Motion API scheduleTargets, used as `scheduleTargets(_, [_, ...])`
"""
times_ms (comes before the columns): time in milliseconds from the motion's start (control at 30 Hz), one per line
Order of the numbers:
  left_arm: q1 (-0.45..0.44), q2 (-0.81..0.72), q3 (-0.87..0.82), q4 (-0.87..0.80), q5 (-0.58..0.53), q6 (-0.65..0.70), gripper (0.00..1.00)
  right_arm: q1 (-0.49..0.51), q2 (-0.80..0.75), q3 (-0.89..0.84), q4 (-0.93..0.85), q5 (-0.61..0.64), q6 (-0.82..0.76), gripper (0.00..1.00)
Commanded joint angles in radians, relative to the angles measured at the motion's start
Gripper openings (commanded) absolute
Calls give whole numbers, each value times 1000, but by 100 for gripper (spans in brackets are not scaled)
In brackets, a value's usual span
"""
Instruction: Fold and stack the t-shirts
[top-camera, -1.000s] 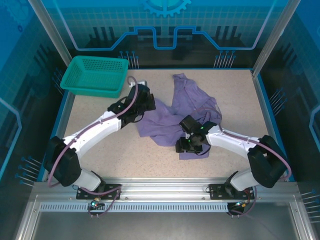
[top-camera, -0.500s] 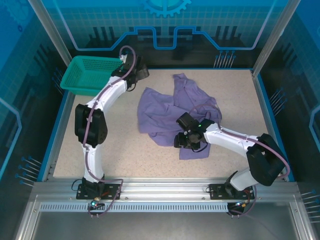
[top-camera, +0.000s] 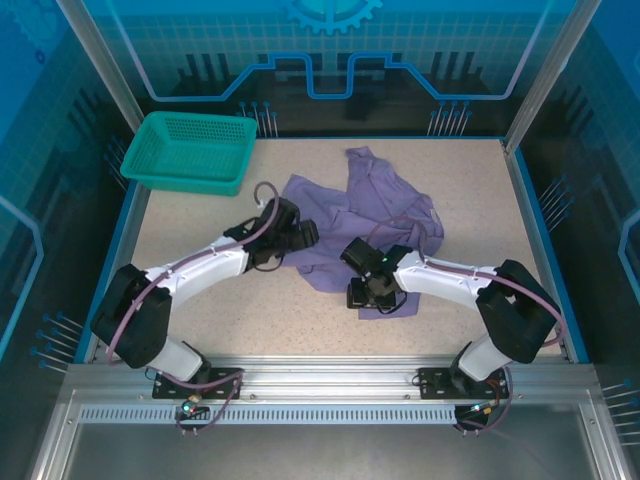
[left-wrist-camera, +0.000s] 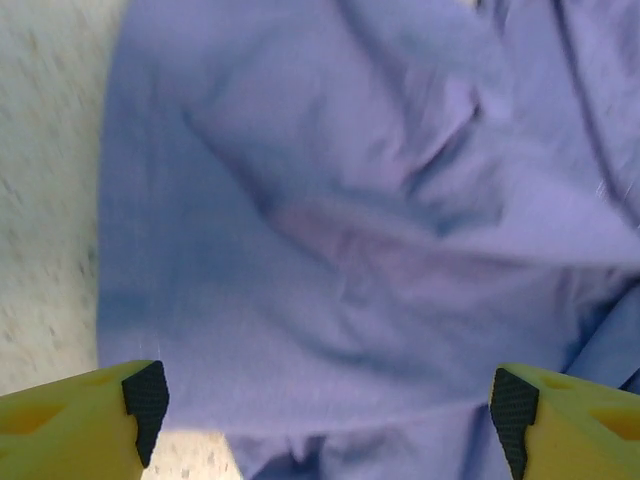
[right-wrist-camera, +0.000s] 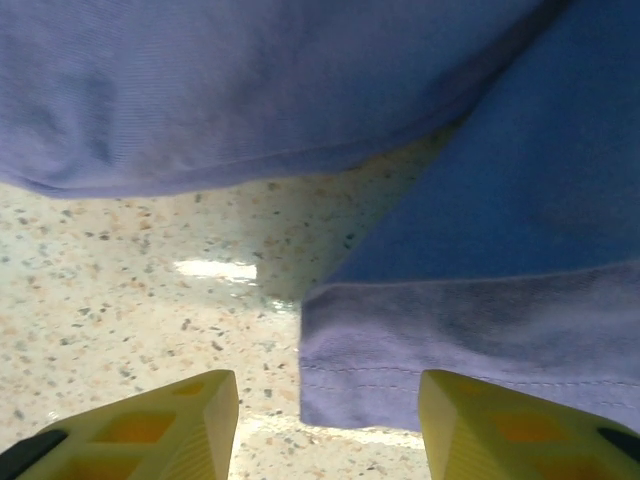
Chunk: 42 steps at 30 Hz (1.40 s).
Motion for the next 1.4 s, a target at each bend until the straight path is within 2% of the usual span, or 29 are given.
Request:
scheduleTargets(0, [-13,20,-70,108,89,-91,84,28,27,20,-34,48,38,51])
scheduleTargets(133, [-12,87,-121,211,165,-125,80,38,58,8,4,41,34,48])
scheduleTargets(200, [-11,131,-119,229,170,-120,74,36,60,-12,42,26,31,42])
scheduleTargets(300, [-6,180,-106,207,111,-113,62,26,73,-16,52,12,18,31])
scheduleTargets(367, [5,190,-103,203,74,-104,56,15,66,-21,60,-1,5,16])
scheduleTargets(433, [27,189,-102,200,49,-91,47,-4,31,-53,91,-34,-7,6])
scheduleTargets(500, [58,185,-90,182,33,-73,37,-48,-19,-80,142,-106,-25,0])
scheduleTargets(567, [86,183,-77,165,16,-56,34,-94,-67,-86,169,-184,-44,0])
scheduleTargets(733, [162,167,-65,146,-2,-34,33,-212,-190,-34,180,-356,-80,0])
scheduleTargets(833, [200,160,-54,135,-15,-24,33,-287,-269,17,147,-413,-86,0])
scheduleTargets(967, [231,158,-34,125,-14,-11,33,-431,-400,14,120,-510,-67,0])
scheduleTargets(1067, [231,134,-33,129,16,-4,40,-569,-519,-15,55,-532,-60,0])
scheduleTargets(1200, [213,74,-56,139,58,-1,48,-797,-662,-88,-95,-483,-65,0])
scheduleTargets(1367, [120,-19,-81,92,59,25,60,-999,-762,-260,-173,-514,-38,0])
